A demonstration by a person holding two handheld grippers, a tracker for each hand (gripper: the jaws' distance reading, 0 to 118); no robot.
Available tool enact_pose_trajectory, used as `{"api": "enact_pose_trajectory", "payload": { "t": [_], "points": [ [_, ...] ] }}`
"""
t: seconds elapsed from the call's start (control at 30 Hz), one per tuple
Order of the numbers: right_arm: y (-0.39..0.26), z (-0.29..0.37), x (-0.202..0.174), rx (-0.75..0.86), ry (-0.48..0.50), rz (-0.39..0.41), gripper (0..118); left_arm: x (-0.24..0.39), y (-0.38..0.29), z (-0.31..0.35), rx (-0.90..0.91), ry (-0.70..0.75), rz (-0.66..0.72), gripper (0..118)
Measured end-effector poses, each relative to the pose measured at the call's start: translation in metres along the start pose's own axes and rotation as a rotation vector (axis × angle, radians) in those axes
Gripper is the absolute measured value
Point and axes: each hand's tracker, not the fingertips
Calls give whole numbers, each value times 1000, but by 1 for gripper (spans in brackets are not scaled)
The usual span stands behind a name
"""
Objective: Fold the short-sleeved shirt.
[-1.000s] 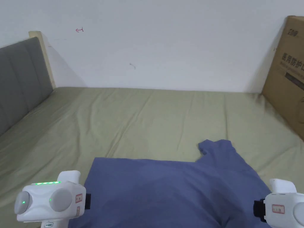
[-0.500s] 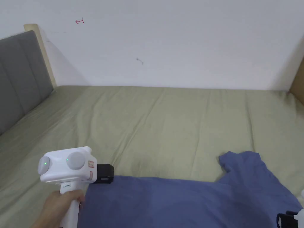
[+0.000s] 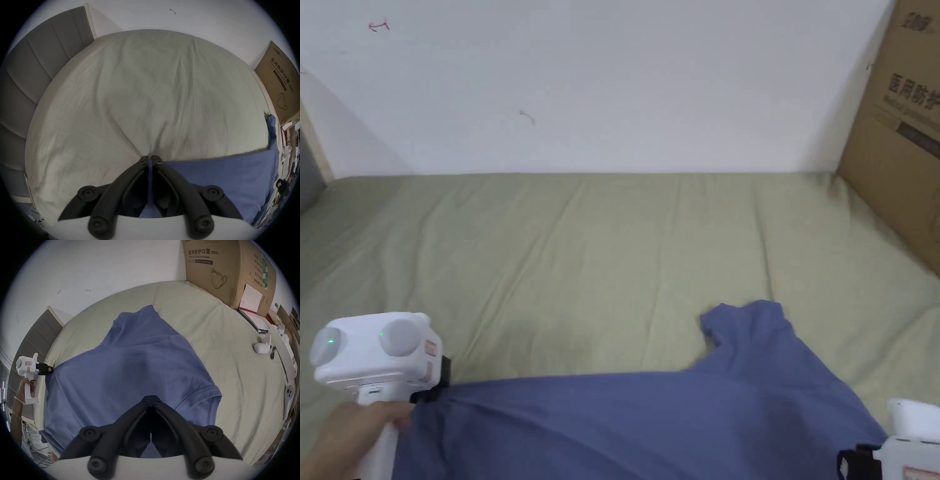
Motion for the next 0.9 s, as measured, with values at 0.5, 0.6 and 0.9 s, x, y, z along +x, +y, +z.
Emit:
{"api": "enact_pose_trajectory", "payload": {
  "t": [0.5, 0.6, 0.9],
  "points": [
    [131, -107, 16, -138, -79, 51, 105, 1, 1, 28, 72, -18, -74, 1],
    [122, -138, 25, -208, -122, -11, 98, 0, 0, 26, 68, -23, -70, 2],
    [127, -90, -1, -157, -55, 45, 1, -2, -2, 46, 80, -36, -43, 1]
  ]
}}
